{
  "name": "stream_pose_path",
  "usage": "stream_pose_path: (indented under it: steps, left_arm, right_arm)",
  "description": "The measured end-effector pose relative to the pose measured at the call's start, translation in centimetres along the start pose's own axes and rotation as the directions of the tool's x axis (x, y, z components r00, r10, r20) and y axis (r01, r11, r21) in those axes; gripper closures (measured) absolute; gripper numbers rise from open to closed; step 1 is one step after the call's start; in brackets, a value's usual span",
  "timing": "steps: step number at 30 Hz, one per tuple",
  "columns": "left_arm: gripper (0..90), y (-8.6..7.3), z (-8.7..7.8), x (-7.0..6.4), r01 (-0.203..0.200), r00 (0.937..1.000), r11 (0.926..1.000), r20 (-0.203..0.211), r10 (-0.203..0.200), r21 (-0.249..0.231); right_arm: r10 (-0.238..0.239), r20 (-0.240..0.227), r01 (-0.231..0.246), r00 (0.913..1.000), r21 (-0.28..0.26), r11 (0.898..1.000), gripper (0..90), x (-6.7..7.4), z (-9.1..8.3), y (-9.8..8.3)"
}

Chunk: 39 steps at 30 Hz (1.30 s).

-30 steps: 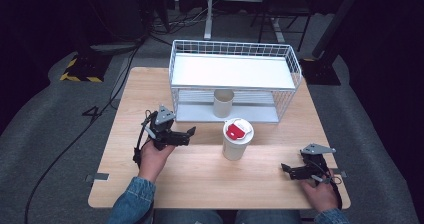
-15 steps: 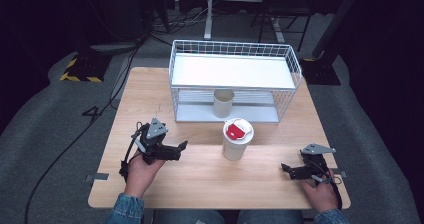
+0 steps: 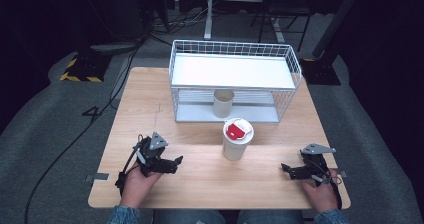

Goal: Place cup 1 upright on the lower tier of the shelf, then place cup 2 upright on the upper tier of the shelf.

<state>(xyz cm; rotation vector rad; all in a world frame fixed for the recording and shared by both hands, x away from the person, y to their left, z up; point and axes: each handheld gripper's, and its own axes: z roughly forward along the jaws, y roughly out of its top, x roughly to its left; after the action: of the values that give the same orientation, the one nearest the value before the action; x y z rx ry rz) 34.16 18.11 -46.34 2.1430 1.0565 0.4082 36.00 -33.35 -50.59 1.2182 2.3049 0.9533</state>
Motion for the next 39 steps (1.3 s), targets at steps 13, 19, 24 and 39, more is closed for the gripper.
stream_pose_path:
  steps: [13, 19, 24, 39]
  left_arm:
    - [7.4, -1.5, 1.9, -0.8, -0.016, 0.9999, 0.9898, 0.005, 0.016, 0.141]
    - [7.8, -2.3, 2.2, -0.7, -0.020, 0.9997, 0.9881, -0.007, 0.021, 0.153]
    - [4.1, -3.2, 2.5, -0.3, -0.023, 0.9996, 0.9965, 0.017, 0.022, 0.080]
    - [0.4, -3.2, 2.8, 0.0, -0.037, 0.9989, 0.9971, 0.029, 0.035, 0.066]
  right_arm:
    - [0.000, 0.003, 0.000, 1.0000, -0.001, 1.000, 0.2, 0.0, 0.1, 0.1]
    - [0.006, 0.005, -0.006, 1.0000, -0.002, 1.000, 0.2, 0.1, 0.1, 0.1]
    - [0.008, 0.006, -0.008, 1.0000, 0.000, 1.000, 0.2, 0.1, 0.2, 0.1]
    - [0.047, 0.044, -0.046, 0.9979, -0.005, 0.999, 0.5, 0.2, 0.3, 0.3]
